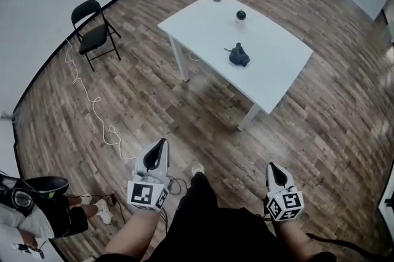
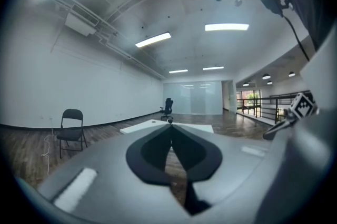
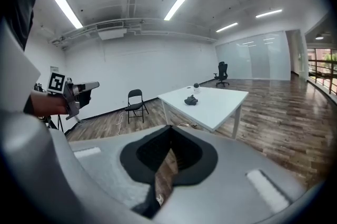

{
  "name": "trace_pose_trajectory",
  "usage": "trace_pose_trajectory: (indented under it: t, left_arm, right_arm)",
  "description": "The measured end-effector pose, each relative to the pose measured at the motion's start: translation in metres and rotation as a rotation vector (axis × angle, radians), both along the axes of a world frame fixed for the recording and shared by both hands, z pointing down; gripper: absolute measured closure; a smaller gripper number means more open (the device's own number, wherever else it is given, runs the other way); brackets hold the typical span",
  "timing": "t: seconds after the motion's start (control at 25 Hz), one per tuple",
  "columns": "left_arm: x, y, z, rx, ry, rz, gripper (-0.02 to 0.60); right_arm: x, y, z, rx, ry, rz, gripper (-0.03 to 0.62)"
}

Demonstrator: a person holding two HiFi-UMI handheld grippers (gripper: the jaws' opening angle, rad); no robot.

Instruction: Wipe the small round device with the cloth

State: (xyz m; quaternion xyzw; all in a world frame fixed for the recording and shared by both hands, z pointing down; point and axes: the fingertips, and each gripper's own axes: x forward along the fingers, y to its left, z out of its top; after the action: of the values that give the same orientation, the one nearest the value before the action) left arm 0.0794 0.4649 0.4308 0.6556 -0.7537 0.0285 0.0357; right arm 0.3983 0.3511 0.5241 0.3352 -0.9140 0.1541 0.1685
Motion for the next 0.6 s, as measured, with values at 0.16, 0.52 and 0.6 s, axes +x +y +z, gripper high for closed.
trace_pose_trajectory:
  t: [0.16,0.52,0.6]
  left_arm:
    - [-0.033,-0.035,-0.014,0.059,0.01,0.02,0.575]
    - [-0.096,-0.064,-0.003,0.065,0.031,0.078,0.575]
    - [-0.105,-0.065,-0.003,0.055,0.038,0.073,0.577]
  right_arm:
    - [-0.045,-0.034,-0.022,0.037,-0.029,0.009,0.592]
    - [-0.151,-0.058,-0.034,0.101,-0.046,-0.082,0.592]
    - [-0.163,-0.057,-0.035,0.098,-0.048,-0.095,0.592]
